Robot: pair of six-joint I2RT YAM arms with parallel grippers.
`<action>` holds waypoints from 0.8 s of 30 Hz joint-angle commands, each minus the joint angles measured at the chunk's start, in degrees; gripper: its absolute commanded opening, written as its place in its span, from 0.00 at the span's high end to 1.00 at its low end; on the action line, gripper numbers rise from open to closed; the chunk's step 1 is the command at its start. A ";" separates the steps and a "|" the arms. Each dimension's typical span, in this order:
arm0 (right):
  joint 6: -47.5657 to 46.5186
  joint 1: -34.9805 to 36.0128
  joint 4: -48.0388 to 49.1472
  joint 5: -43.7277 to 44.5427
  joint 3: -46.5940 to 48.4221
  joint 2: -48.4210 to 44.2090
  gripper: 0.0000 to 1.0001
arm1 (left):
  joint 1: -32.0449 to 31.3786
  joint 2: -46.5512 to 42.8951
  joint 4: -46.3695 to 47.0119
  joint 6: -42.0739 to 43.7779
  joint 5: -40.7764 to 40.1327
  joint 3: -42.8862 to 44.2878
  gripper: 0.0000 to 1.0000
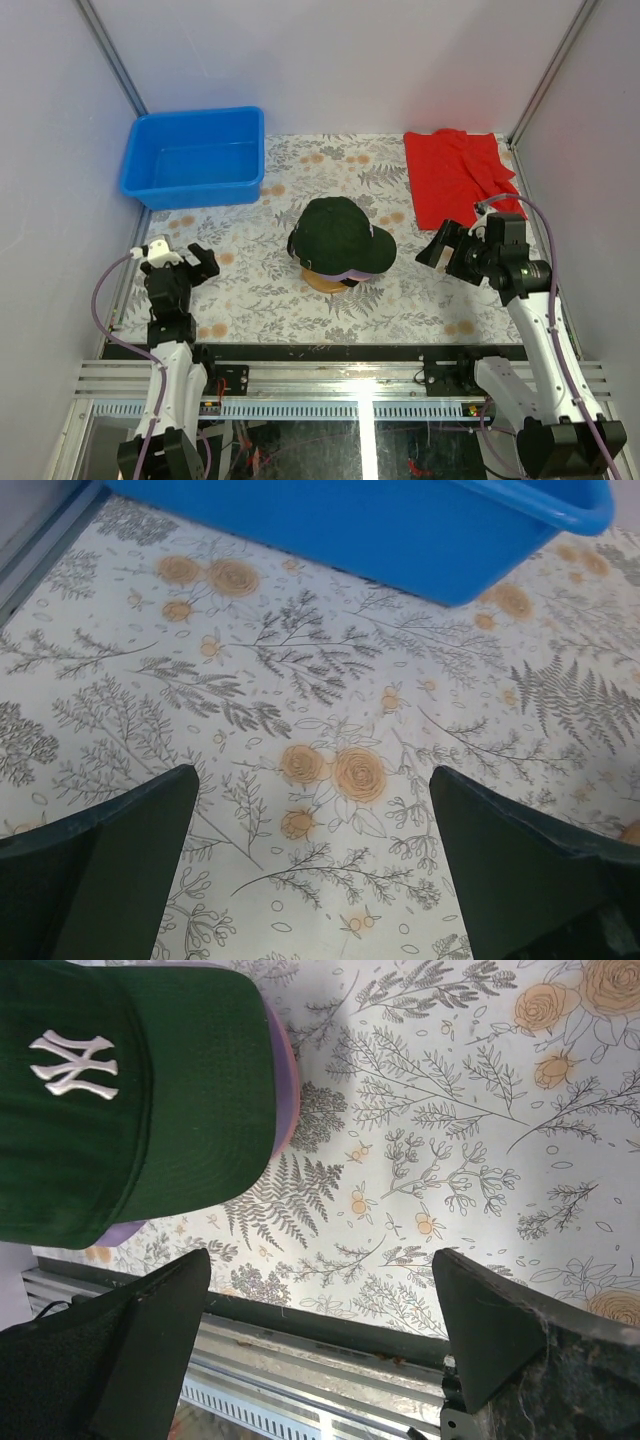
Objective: Stack the hats
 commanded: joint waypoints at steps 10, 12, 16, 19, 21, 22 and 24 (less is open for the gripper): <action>-1.79 0.28 5.27 -0.28 1.55 1.82 0.01 | 0.01 -3.20 4.06 5.00 5.87 -5.23 0.00; -3.59 0.29 7.29 2.99 -0.19 -0.48 0.00 | 0.02 -5.02 6.65 5.33 6.57 -7.45 0.00; -8.56 0.27 10.88 11.48 -2.45 -4.51 0.01 | -0.11 -10.88 5.51 5.14 5.54 -9.55 0.00; -13.02 0.27 15.89 15.69 -5.18 -6.72 0.01 | -0.96 -18.13 6.00 5.17 5.13 -13.77 0.00; -16.08 0.27 20.21 17.18 -8.08 -7.81 0.01 | -1.23 -22.57 2.69 4.30 2.65 -14.30 0.00; -17.02 0.27 22.03 18.02 -9.73 -7.95 0.01 | -1.22 -23.13 2.26 4.22 2.53 -14.37 0.00; -20.91 0.26 26.16 17.41 -13.80 -7.94 0.01 | -1.27 -21.46 3.01 4.25 2.38 -14.09 0.00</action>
